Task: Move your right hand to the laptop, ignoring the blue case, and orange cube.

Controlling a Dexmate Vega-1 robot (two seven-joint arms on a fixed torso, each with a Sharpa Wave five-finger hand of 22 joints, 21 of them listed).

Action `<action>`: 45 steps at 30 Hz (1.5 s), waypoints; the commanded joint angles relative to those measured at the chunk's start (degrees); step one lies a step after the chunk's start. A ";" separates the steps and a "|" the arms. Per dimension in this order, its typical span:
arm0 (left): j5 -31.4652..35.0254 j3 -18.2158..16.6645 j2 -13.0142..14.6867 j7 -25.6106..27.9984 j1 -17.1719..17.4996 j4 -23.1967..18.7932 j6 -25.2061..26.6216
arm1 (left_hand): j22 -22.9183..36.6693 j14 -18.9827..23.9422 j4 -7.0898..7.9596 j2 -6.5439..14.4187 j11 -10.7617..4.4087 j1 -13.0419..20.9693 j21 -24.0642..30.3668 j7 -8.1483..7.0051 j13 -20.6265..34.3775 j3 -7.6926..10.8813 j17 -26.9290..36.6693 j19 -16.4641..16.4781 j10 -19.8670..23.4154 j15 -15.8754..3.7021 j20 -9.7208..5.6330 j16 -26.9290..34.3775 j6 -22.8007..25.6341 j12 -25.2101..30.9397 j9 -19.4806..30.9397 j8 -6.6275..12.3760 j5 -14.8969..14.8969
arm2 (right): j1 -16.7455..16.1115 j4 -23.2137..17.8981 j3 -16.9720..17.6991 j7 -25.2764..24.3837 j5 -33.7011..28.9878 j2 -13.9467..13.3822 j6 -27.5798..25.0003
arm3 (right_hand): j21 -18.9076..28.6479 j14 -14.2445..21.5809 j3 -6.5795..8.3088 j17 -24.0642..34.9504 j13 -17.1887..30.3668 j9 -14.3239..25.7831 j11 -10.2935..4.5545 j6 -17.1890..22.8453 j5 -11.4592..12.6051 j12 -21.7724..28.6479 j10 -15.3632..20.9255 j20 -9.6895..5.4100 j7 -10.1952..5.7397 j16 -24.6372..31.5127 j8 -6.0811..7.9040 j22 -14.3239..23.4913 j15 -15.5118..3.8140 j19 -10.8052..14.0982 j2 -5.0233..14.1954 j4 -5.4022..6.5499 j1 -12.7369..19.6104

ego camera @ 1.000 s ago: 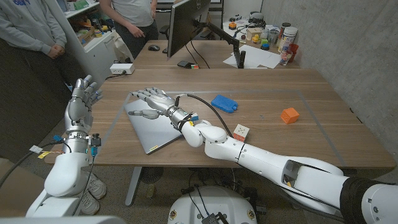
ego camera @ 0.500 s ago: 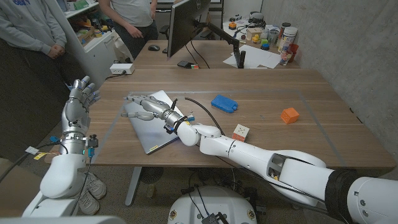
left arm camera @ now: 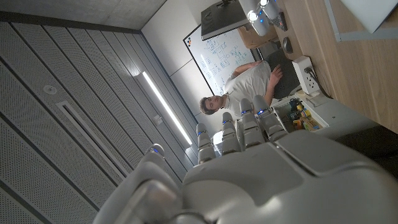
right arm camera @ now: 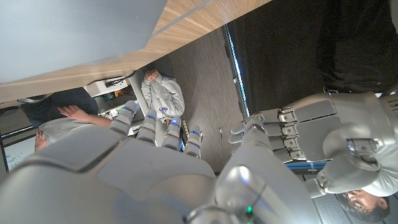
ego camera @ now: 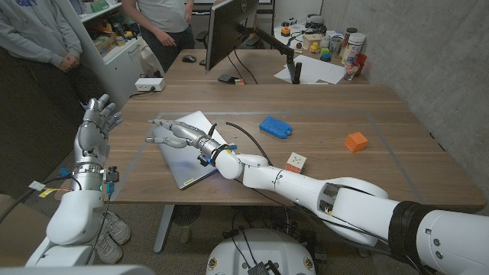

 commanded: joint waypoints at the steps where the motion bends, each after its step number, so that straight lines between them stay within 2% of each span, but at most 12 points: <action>1: -1.43 0.28 -0.02 -1.61 -0.35 0.76 -0.92 | 0.14 0.26 0.13 -0.15 -0.04 -0.36 0.03 -0.55 0.25 -0.29 0.17 -0.72 0.05 0.06 0.69 0.20 0.15 0.25 0.18 -0.05 0.09 | -1.22 -10.28 -8.74 -16.36 -25.47 -3.42 -23.71 | -2.30 -2.75 2.53 0.22 0.22 0.02 0.22 0.08 0.91 -0.40 -2.40 0.02 1.40 -0.12 0.78 0.16 -0.45 -4.69 1.12 -0.77 4.25; 3: -1.45 0.38 0.04 -1.87 -0.48 1.02 -1.35 | 0.14 0.23 0.16 -0.20 -0.01 -0.43 0.02 -0.57 0.24 -0.35 0.17 -0.72 -0.09 0.08 0.70 0.18 0.04 0.19 0.18 -0.10 0.09 | -1.32 -11.10 -9.81 -16.45 -27.62 -3.48 -27.06 | -3.01 -3.88 3.20 0.28 0.26 -0.04 1.70 0.05 1.02 -0.22 -2.72 0.01 2.61 -0.19 0.81 0.29 -0.25 -6.22 1.07 -0.92 5.82; 5: -1.45 0.37 0.09 -1.83 -0.41 0.93 -1.24 | 0.14 0.15 0.20 -0.27 -0.01 -0.53 0.02 -0.58 0.25 -0.42 0.18 -0.71 -0.21 0.08 0.70 0.14 0.01 0.14 0.19 -0.12 0.09 | -1.31 -12.51 -10.08 -14.64 -27.61 -4.06 -28.13 | -3.20 -3.90 3.38 0.30 0.27 -0.06 1.76 0.29 1.04 -0.16 -2.83 0.02 1.83 -0.07 0.90 0.34 -0.21 -6.67 0.97 -0.94 6.30; 10: -1.78 0.20 -0.02 -1.97 -0.03 0.74 -1.57 | 0.14 0.07 0.29 -0.40 0.13 -0.72 0.00 -0.58 0.25 -0.56 0.19 -0.70 -0.15 0.11 0.70 0.10 -0.02 0.16 0.20 -0.15 0.10 | -0.81 -13.38 -10.93 -11.48 -27.92 -4.42 -29.91 | -3.58 -3.97 3.88 0.37 0.31 -0.12 0.06 3.94 0.83 0.23 -2.90 0.05 -0.65 0.40 2.09 0.64 -0.37 -7.79 0.07 -0.79 8.24; 12: -2.14 0.14 -0.03 -2.22 0.12 0.70 -1.74 | 0.14 0.13 0.35 -0.44 -0.05 -0.82 -0.01 -0.61 0.25 -0.62 0.21 -0.69 -0.17 0.12 0.70 0.12 -0.03 0.16 0.20 -0.16 0.11 | -0.62 -12.94 -10.91 -10.14 -26.86 -4.22 -29.26 | -3.43 -3.52 4.03 0.44 0.32 -0.12 -0.14 9.01 0.41 1.02 -1.21 0.07 -0.67 0.88 3.43 0.91 -0.38 -7.81 -0.41 -0.28 9.11; 13: -1.93 0.09 -0.06 -2.09 0.18 0.67 -1.73 | 0.14 0.16 0.37 -0.46 0.07 -0.87 -0.01 -0.62 0.25 -0.66 0.21 -0.69 -0.24 0.12 0.70 0.13 -0.04 0.13 0.20 -0.16 0.11 | -0.39 -12.65 -11.01 -9.17 -26.33 -4.12 -28.77 | -3.15 -2.96 3.88 0.54 0.29 -0.19 0.25 14.56 0.11 1.56 0.68 0.09 -0.65 1.22 4.64 1.10 -0.46 -7.43 -0.07 0.54 8.62; 14: -1.94 0.04 -0.04 -2.13 0.25 0.64 -1.73 | 0.14 0.19 0.39 -0.49 0.10 -0.91 -0.01 -0.62 0.25 -0.69 0.22 -0.69 -0.23 0.13 0.69 0.14 -0.05 0.13 0.20 -0.17 0.11 | -0.01 -12.70 -11.18 -7.14 -25.73 -4.10 -28.43 | -3.01 -2.24 3.65 0.62 0.28 -0.25 -0.33 17.02 -0.02 1.83 1.68 0.10 -0.49 1.56 5.11 1.17 -0.64 -7.18 0.14 0.95 8.00; 15: -2.16 0.01 -0.05 -2.21 0.32 0.57 -1.67 | 0.14 0.21 0.40 -0.50 0.09 -0.93 -0.01 -0.63 0.25 -0.71 0.22 -0.68 -0.22 0.13 0.69 0.15 -0.07 0.14 0.20 -0.18 0.12 | 0.38 -12.44 -11.59 -5.31 -25.79 -3.79 -28.99 | -2.97 -2.19 3.54 0.64 0.28 -0.27 0.01 17.23 -0.05 1.95 2.07 0.10 -0.37 1.60 5.06 1.18 -0.66 -7.09 0.18 1.09 7.74; 18: -2.28 -0.07 -0.08 -2.40 0.45 0.60 -1.91 | 0.15 0.21 0.44 -0.57 0.05 -1.01 -0.02 -0.60 0.25 -0.77 0.23 -0.67 -0.21 0.14 0.69 0.14 -0.13 0.14 0.21 -0.21 0.12 | 1.49 -10.36 -12.86 -2.00 -26.07 -2.24 -30.10 | -2.86 -2.75 3.20 0.73 0.29 -0.31 -0.87 16.76 -0.15 1.68 1.64 0.11 -0.78 1.43 4.50 1.23 -0.81 -6.87 0.19 1.43 6.99; 28: -2.21 -0.75 -0.59 -2.49 1.44 0.24 -2.43 | 0.15 0.26 0.65 -0.84 -0.07 -1.40 -0.03 -0.55 0.23 -1.10 0.27 -0.60 -0.15 0.18 0.69 0.13 -0.11 0.15 0.22 -0.22 0.15 | 4.47 -0.59 -13.75 -0.39 -23.00 3.18 -30.42 | -2.45 -1.45 2.90 0.71 0.33 -0.29 -1.76 16.52 -0.30 2.00 2.93 0.11 -1.13 1.94 3.79 1.34 -0.95 -5.93 0.19 1.49 6.36; 38: -2.29 -0.82 -1.04 -2.78 1.73 0.69 -3.02 | 0.16 0.39 0.76 -1.02 0.01 -1.58 -0.05 -0.57 0.21 -1.30 0.29 -0.57 0.14 0.16 0.69 0.16 0.01 0.25 0.22 -0.19 0.18 | 7.25 6.87 -14.91 0.16 -19.40 6.75 -30.15 | -2.24 -1.73 2.75 0.67 0.33 -0.28 -1.46 15.49 -0.41 1.67 2.46 0.13 -1.20 1.76 3.03 1.39 -0.69 -5.40 0.15 1.45 6.10; 45: -2.00 -0.88 -1.20 -2.49 1.88 0.45 -2.74 | 0.16 0.51 0.84 -1.12 0.02 -1.67 -0.07 -0.60 0.19 -1.42 0.31 -0.54 0.26 0.14 0.69 0.20 0.08 0.28 0.22 -0.17 0.21 | 8.05 7.44 -15.46 0.26 -17.54 6.69 -30.09 | -2.16 -1.69 2.59 0.64 0.34 -0.25 -1.24 14.82 -0.53 1.55 2.43 0.15 -1.25 1.74 2.51 1.41 -0.59 -5.16 0.05 1.42 5.86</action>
